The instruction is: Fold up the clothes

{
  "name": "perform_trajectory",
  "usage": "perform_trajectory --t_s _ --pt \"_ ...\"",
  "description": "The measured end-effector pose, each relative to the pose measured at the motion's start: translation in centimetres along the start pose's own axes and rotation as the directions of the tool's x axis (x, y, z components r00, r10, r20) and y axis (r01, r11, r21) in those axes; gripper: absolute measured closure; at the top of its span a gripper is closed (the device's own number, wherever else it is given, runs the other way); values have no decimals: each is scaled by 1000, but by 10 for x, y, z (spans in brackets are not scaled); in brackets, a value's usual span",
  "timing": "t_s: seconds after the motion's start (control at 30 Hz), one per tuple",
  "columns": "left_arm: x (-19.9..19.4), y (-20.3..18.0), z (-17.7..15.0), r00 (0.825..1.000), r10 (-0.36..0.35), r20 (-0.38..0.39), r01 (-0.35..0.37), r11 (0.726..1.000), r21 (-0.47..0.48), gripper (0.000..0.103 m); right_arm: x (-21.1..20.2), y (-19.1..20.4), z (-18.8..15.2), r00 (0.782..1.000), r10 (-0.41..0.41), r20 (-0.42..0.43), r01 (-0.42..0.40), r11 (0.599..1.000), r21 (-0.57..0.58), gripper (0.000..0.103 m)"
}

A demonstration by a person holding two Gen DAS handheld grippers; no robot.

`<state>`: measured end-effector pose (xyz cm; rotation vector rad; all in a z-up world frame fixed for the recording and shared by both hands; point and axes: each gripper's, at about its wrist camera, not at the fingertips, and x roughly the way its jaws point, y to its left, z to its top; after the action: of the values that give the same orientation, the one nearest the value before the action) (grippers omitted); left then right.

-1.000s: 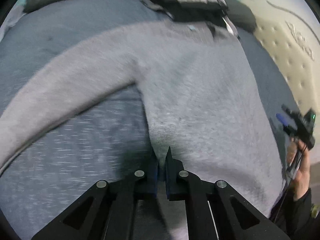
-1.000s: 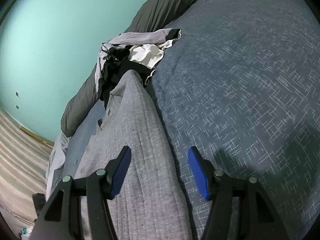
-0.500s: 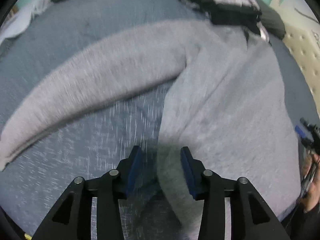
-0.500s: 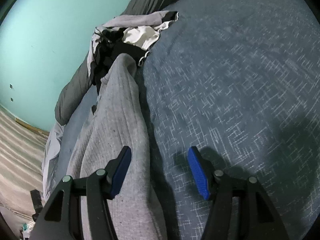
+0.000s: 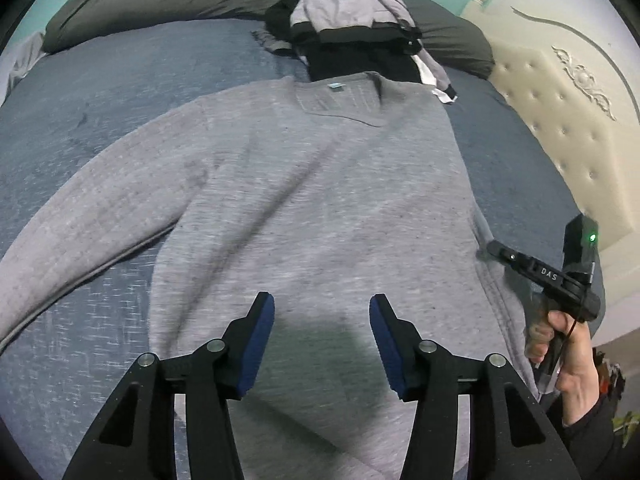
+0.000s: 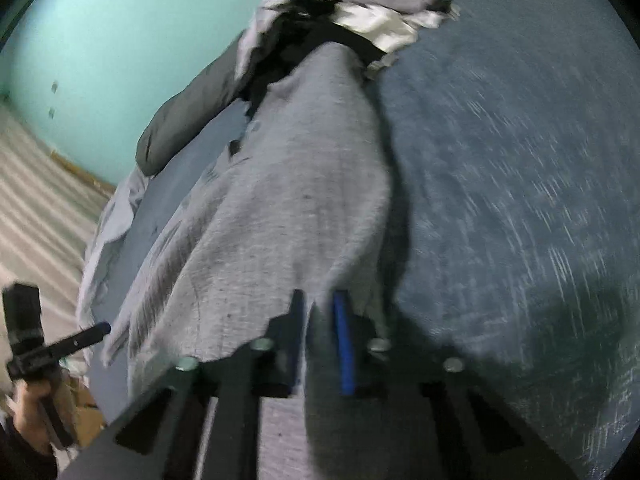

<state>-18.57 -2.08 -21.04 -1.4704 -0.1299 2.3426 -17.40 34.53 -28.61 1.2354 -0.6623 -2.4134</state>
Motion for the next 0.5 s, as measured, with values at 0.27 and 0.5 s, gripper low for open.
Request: perform_trajectory --t_s 0.27,0.5 --pt "-3 34 -16 1000 -2 24 4 996 -86 49 43 100 -30 987 98 -128 -136 931 -338 92" --pt "-4 83 -28 996 -11 83 29 976 -216 49 49 114 -44 977 81 -198 -153 912 -382 65"
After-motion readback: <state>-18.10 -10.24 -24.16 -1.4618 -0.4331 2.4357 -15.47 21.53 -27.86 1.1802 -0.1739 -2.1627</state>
